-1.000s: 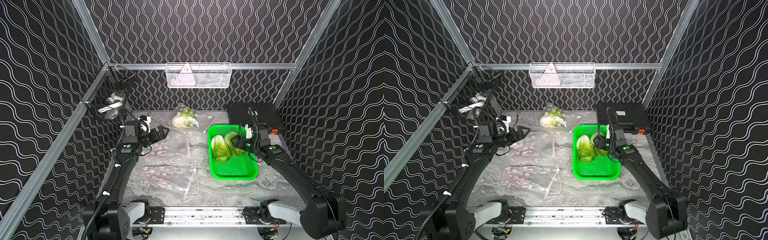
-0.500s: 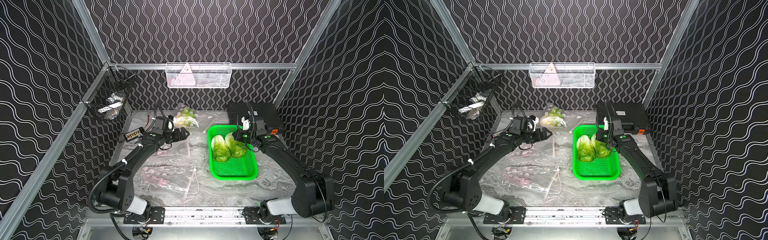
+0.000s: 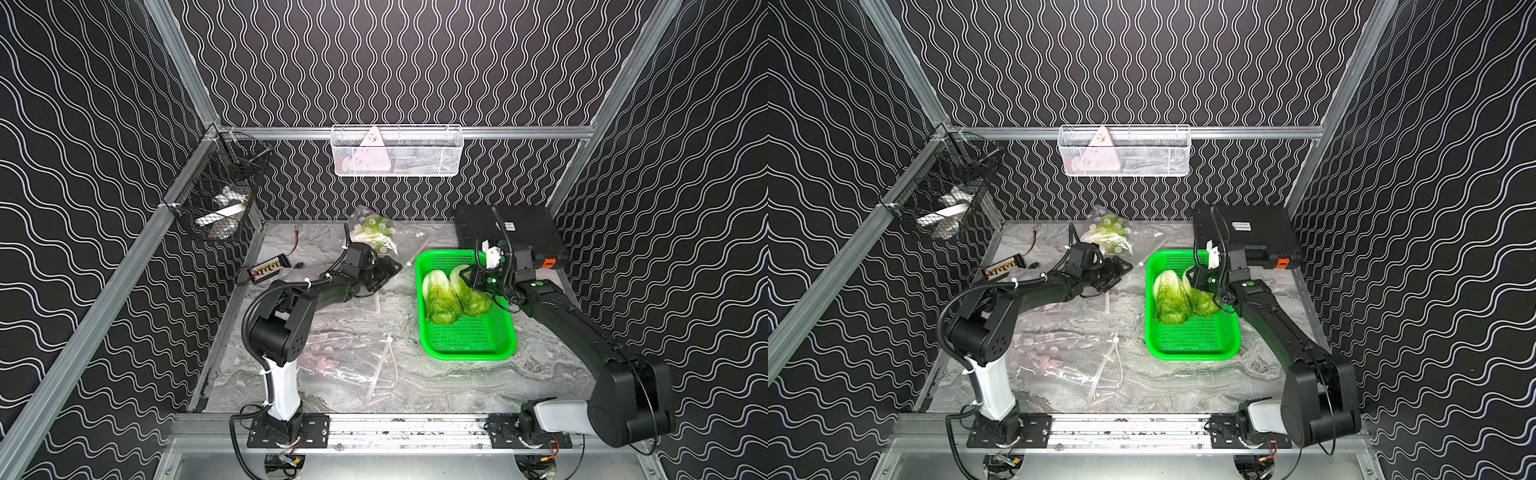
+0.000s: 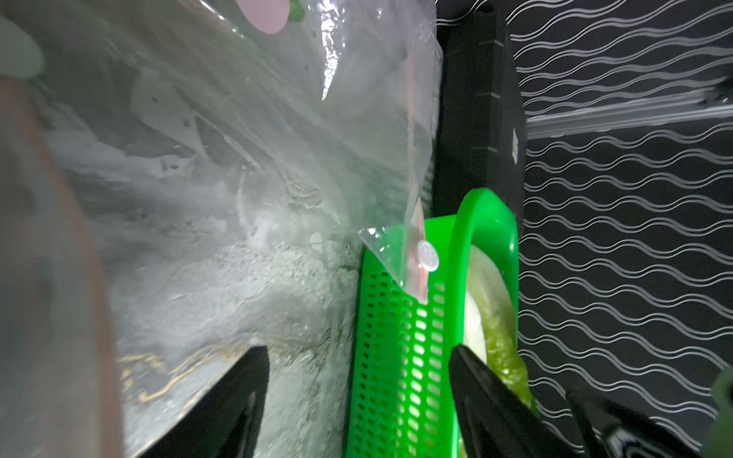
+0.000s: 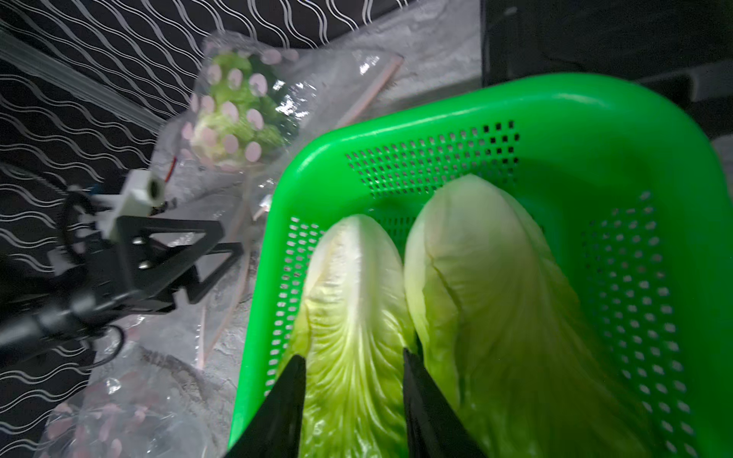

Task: Open the zip-top bag and take out the chinese cabbages
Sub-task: Place the Chinese cabbage in the basket, then adjust the zipper food storage bag at the center of the board.

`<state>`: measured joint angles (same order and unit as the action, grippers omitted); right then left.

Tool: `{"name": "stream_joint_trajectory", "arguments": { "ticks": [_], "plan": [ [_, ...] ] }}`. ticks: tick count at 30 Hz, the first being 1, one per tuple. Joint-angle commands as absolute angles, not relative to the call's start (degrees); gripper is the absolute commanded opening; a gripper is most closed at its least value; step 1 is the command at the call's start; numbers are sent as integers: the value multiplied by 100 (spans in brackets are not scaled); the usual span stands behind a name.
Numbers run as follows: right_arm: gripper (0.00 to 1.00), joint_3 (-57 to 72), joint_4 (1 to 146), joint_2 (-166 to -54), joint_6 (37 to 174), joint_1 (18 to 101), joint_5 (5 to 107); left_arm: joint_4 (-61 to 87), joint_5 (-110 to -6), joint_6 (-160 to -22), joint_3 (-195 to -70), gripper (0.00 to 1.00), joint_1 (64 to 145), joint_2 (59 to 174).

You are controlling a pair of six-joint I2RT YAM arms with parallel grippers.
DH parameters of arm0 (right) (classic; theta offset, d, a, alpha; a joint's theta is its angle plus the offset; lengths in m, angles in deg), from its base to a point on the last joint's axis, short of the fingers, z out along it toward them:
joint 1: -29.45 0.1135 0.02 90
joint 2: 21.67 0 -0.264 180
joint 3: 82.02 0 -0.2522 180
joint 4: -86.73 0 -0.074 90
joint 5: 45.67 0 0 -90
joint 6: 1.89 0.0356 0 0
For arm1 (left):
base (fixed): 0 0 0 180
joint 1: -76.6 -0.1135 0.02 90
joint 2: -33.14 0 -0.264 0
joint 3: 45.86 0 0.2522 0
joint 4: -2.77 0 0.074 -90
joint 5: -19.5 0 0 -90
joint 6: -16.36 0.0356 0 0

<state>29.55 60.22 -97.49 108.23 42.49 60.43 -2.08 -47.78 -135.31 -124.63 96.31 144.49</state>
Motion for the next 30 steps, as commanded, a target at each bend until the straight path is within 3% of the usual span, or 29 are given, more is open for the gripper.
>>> {"name": "stream_joint_trajectory", "arguments": {
  "ticks": [1, 8, 15, 21, 30],
  "plan": [
    [47, 3031, 6206, -9467, 10722, 4281, 6244, -1450, -5261, -14569, -12454, 66, 9628, 14671],
    [48, 3108, 6176, -9116, 10765, 4434, 6448, -2993, -5676, -16237, -12601, 44, 9711, 15638],
    [51, 3149, 6054, -9138, 10649, 4517, 6331, -2660, -5994, -16062, -12823, 44, 9875, 15605],
    [57, 3125, 6018, -9290, 10628, 4618, 6345, -2434, -5901, -16049, -13364, 50, 9882, 15805],
    [58, 3034, 5766, -9303, 10495, 4788, 6072, -2593, -5714, -16157, -13696, 4, 9781, 16106]
  ]
}}
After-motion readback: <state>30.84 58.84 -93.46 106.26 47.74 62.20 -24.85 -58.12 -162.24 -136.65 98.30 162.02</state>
